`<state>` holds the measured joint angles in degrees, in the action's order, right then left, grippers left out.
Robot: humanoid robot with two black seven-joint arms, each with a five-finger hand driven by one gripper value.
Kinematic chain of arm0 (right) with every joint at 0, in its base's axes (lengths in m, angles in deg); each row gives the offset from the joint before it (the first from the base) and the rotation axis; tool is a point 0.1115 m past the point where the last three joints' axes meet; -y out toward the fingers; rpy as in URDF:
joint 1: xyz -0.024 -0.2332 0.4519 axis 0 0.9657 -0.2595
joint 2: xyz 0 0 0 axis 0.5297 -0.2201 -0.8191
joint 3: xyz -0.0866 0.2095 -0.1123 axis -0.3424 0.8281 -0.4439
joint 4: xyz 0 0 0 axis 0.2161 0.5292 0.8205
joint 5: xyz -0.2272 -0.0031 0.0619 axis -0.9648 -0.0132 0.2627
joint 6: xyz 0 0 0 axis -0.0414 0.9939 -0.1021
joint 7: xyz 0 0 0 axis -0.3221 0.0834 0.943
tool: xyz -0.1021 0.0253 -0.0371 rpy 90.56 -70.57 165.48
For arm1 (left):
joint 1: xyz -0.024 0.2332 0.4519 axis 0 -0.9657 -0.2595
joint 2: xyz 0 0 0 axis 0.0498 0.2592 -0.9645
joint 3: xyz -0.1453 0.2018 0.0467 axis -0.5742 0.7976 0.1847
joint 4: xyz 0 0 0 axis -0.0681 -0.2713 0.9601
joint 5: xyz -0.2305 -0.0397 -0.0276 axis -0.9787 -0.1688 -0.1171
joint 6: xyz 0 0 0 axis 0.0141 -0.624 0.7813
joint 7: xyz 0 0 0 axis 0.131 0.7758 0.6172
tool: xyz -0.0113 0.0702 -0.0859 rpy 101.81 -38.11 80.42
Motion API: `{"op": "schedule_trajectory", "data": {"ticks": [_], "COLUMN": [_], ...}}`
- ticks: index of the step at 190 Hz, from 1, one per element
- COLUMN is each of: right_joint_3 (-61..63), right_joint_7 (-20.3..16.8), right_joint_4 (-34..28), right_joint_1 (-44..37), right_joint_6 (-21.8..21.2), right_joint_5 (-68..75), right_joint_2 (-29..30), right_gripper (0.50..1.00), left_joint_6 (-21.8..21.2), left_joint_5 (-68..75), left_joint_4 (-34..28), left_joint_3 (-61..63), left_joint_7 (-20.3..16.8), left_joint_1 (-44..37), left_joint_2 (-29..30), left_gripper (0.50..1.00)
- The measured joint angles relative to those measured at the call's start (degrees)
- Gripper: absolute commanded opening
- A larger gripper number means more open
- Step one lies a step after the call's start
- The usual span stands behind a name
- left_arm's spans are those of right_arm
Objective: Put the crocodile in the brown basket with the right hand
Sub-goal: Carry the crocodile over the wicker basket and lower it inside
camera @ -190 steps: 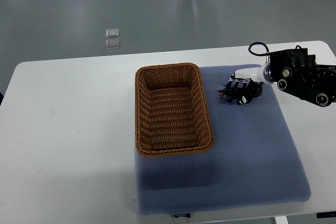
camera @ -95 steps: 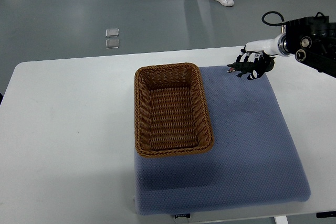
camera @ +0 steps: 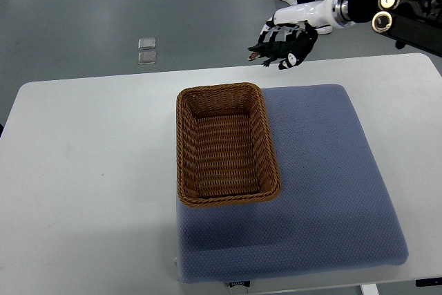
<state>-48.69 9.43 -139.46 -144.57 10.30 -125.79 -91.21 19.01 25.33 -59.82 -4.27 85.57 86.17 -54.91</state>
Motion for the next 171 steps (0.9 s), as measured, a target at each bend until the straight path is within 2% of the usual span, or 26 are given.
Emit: {"op": "schedule_trajectory", "data": {"ticks": [43, 80, 125, 135, 160, 171], "right_joint_3": [-1.1, -1.2, -1.1, -1.0, -1.3, -1.4], "right_joint_7": [0.0, 0.5, 0.6, 0.6, 0.8, 0.9], "right_joint_4": [6.1, 10.8, 12.7, 13.1, 14.4, 14.8], "right_joint_1": [2.0, 6.2, 10.5, 11.2, 12.9, 13.5], "right_joint_6": [1.4, 2.2, 3.3, 3.4, 3.5, 3.5], "right_joint_5": [0.1, 0.0, -0.4, -0.5, -1.0, -1.1], "right_joint_2": [12.5, 19.3, 22.4, 22.9, 23.4, 23.5], "right_gripper": [0.515, 0.525, 0.539, 0.556, 0.637, 0.643], "left_joint_6": [0.0, 0.1, 0.1, 0.1, 0.1, 0.0], "left_joint_5": [0.0, 0.0, 0.0, 0.0, 0.0, 0.0], "left_joint_4": [-0.1, -0.1, 0.0, 0.0, -0.1, -0.1], "left_joint_3": [-0.3, -0.3, -0.2, -0.2, -0.2, -0.2], "left_joint_7": [0.0, 0.0, 0.0, 0.0, 0.0, 0.0], "left_joint_1": [0.0, 0.0, 0.0, 0.0, 0.0, 0.0], "left_joint_2": [0.0, 0.0, 0.0, 0.0, 0.0, 0.0], "left_gripper": [1.000, 1.000, 1.000, 1.000, 1.000, 1.000]}}
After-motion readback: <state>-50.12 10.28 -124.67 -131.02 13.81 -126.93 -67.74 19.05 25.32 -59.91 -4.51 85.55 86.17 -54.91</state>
